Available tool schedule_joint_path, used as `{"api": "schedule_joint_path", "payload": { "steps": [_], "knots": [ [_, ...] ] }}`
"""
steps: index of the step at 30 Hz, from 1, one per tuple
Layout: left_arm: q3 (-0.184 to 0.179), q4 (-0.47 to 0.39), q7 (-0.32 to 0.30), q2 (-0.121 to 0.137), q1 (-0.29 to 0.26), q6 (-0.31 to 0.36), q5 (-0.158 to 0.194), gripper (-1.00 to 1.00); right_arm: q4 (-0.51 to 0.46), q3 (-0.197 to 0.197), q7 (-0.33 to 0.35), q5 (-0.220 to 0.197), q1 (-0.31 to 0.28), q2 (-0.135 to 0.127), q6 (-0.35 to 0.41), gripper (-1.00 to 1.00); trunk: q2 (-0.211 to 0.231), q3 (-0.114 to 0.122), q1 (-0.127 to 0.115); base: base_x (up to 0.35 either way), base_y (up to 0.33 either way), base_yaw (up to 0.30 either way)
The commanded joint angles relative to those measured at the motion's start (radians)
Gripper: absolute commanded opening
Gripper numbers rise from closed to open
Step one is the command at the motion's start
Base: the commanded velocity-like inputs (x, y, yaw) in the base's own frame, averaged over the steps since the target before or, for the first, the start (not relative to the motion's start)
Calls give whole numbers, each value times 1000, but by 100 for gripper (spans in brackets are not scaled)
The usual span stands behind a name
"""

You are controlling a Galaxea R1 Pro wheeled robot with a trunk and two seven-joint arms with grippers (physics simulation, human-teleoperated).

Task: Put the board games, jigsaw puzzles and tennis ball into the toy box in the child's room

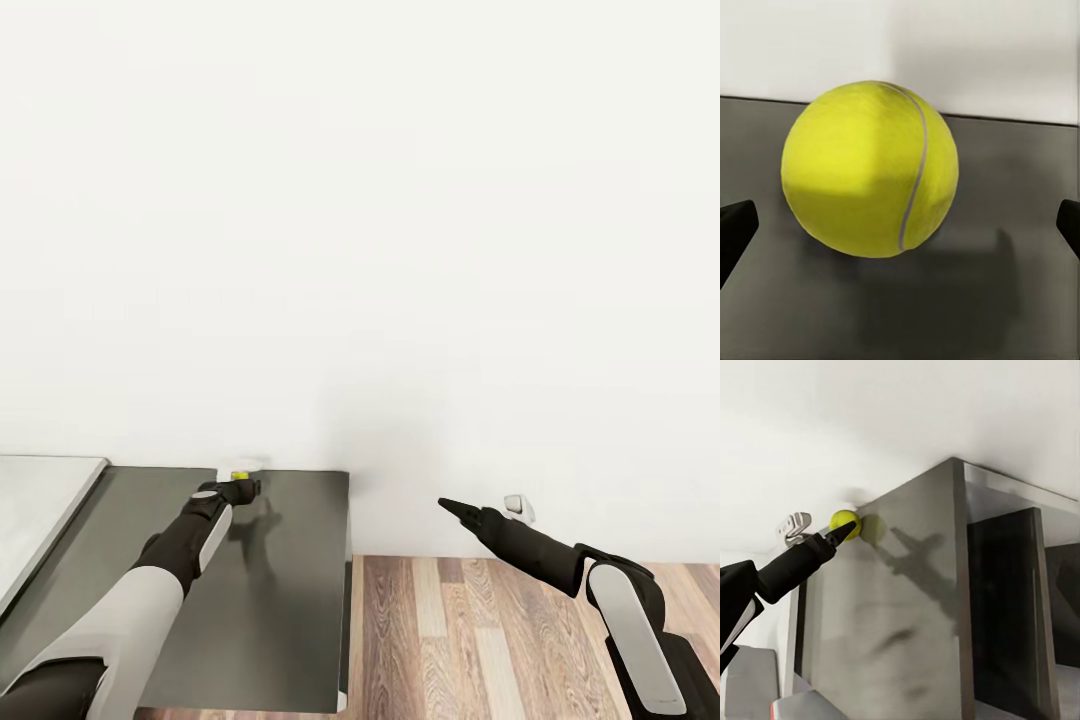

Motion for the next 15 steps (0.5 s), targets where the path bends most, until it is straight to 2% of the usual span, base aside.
{"api": "schedule_joint_path", "payload": {
  "steps": [1,15],
  "knots": [
    [1,-2,1,0,0,6,-1,100,0,-1,10,9,-1,0,4,100,-2,-2,1,0,0,0],
    [1,-2,1,-1,0,6,-1,100,0,-1,10,9,0,0,4,100,-2,-2,1,0,0,0]
  ]
}}
